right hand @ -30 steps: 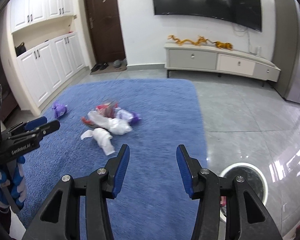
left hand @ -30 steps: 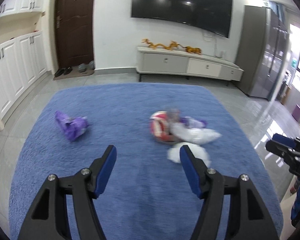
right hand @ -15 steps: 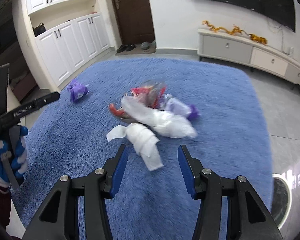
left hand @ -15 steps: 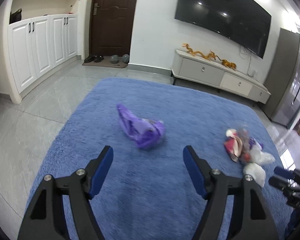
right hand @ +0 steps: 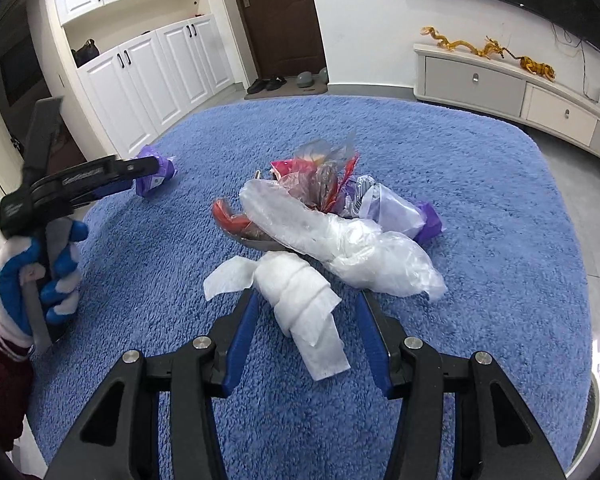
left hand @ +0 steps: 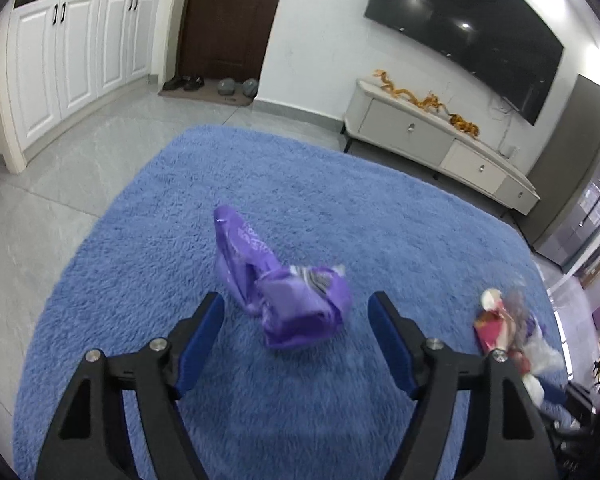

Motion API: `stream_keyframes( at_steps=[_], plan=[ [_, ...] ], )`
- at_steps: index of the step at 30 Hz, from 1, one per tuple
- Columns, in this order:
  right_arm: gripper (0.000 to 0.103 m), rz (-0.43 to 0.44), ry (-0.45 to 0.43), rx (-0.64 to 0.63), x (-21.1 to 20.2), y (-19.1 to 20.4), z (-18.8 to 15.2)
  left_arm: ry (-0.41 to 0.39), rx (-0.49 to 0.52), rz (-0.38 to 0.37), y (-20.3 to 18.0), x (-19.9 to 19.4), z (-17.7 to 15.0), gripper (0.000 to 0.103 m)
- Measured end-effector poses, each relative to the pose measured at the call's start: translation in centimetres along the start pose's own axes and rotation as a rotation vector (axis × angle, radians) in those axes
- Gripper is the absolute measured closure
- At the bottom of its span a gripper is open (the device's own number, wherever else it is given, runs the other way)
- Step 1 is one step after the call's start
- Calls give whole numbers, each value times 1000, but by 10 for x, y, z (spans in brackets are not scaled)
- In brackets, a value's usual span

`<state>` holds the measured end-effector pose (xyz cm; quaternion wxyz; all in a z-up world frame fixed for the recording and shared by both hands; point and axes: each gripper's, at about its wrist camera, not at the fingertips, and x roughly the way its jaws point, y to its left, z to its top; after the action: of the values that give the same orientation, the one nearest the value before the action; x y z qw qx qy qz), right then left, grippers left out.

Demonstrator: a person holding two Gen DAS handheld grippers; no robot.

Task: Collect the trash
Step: 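Grasp the purple bag with the left gripper while the right grasps the white tissue, then carry both items over the trash bin and open both grippers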

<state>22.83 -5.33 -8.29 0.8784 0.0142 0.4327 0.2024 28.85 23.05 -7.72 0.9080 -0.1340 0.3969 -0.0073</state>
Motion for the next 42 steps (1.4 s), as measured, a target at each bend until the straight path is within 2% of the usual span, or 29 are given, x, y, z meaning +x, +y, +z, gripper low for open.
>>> stream_keyframes(
  at_steps=[1,2,3,4,5,7,11,17,22,29,32,42],
  plan=[
    [59,-1,0,-1,1,0,1,10,-14,-5,1,5,1,30],
    [73,2,-2,-1,2,0,1,15,-27,-14,2,8,1,31],
    [78,7,-2,0,2,0,1,16,-36,-18,3,9,1,32],
    [81,15,-4,3,1,0,0,15,-40,-18,3,9,-1,46],
    [87,20,-9,3,0,-1,-2,17,-33,-24,2,8,-3,52],
    [89,28,-15,1,-4,1,-5,-5,-10,-24,-2,1,-6,59],
    [91,49,-31,2,-19,2,-18,-36,42,-30,-14,-18,-14,64],
    [92,39,-77,43,-56,-7,-42,-84,117,-54,-38,-59,-27,66],
    [92,-23,-132,93,-100,-29,-62,-102,204,-107,-82,-92,-45,66],
    [92,-127,-191,159,-149,-68,-92,-100,392,-174,-179,-115,-81,66],
    [92,-177,-204,201,-164,-93,-107,-84,485,-227,-229,-118,-102,66],
    [91,-295,-234,360,-190,-175,-142,-13,699,-340,-357,-107,-152,66]
  ],
)
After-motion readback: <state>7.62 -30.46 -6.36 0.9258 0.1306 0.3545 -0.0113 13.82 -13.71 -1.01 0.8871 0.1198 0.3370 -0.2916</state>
